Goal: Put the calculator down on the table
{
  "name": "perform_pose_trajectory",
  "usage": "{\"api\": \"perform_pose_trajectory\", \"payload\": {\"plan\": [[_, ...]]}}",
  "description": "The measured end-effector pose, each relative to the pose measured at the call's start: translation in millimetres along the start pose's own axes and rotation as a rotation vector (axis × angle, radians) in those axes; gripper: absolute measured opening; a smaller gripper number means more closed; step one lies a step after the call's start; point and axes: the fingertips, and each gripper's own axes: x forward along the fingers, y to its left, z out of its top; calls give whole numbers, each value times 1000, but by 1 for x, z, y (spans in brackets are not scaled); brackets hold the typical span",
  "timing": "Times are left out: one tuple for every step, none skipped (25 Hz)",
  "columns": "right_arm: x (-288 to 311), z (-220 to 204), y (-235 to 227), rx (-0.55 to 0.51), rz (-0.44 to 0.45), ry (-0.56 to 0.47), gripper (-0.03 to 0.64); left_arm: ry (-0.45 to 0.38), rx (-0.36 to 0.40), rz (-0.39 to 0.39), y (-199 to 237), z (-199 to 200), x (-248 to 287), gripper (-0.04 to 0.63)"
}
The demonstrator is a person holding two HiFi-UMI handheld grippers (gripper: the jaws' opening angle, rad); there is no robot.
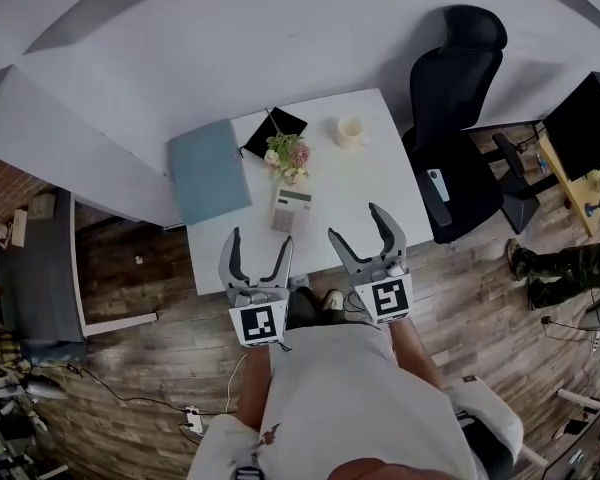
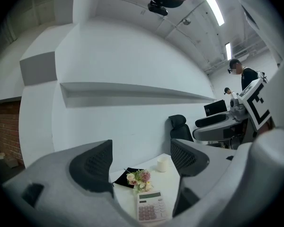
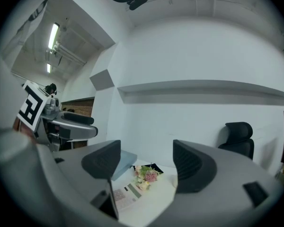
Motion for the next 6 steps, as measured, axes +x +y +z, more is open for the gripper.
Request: {"api": "perform_pose_trajectory", "payload": {"plan": [[-2,1,0,-2,3,-2,333,-6,3,2,-1,0,-2,388],[-3,2,1,-1,6,-3,331,-9,5,4,-2,0,-4,388],[-5,3,2,2,8,-3,331,-4,4,7,-4,1,-5,387],[-6,3,3,3,11,-2,331,4,1,9,-5,2,-7,387],[-7,4,4,2,15,-2,331,12,-1,12,-6,3,-8,387],[-8,4,5,1,18,-2,331,19,-4,15,-7,3,-10,387]]}}
